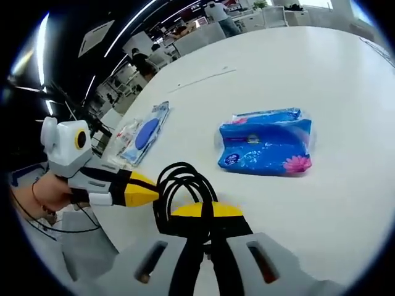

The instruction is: Arrange the tabletop items into an orderly group along one side of the table until the central work area is clear of visible clutter.

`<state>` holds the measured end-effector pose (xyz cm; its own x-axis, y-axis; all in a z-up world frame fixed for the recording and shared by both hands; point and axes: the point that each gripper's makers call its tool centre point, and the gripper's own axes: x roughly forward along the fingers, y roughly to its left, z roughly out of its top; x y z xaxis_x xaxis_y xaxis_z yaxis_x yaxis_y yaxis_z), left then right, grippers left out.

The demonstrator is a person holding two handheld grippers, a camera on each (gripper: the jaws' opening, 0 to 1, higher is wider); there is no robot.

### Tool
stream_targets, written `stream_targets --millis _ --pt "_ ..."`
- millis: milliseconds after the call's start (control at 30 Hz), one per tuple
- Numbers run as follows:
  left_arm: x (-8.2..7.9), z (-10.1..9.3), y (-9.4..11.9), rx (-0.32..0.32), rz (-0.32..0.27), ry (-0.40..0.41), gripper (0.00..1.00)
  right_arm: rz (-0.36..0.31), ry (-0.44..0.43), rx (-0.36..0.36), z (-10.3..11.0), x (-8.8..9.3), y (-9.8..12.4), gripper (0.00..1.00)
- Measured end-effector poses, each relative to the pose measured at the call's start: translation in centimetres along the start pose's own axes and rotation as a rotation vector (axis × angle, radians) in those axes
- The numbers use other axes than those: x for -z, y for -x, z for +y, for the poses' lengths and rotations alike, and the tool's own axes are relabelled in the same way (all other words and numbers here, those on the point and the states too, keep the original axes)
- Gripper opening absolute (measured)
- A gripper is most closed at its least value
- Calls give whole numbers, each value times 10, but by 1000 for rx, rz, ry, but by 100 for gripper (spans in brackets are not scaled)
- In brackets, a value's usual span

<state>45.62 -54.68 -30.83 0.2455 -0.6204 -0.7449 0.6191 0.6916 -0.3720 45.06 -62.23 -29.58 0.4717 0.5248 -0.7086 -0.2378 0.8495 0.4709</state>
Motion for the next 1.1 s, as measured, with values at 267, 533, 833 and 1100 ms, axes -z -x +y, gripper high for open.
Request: stream_targets --millis 267,533,833,1100 --pt "3 6 -11 -1 15 17 4 30 -12 0 -11 4 -12 0" --pt "4 8 -19 7 25 37 4 47 -19 11 -19 10 -18 0" --pt "8 10 -24 1 26 38 5 47 -22 25 -24 14 -23 0" --pt "13 11 -27 -4 31 39 7 31 -39 27 -25 14 -25 0"
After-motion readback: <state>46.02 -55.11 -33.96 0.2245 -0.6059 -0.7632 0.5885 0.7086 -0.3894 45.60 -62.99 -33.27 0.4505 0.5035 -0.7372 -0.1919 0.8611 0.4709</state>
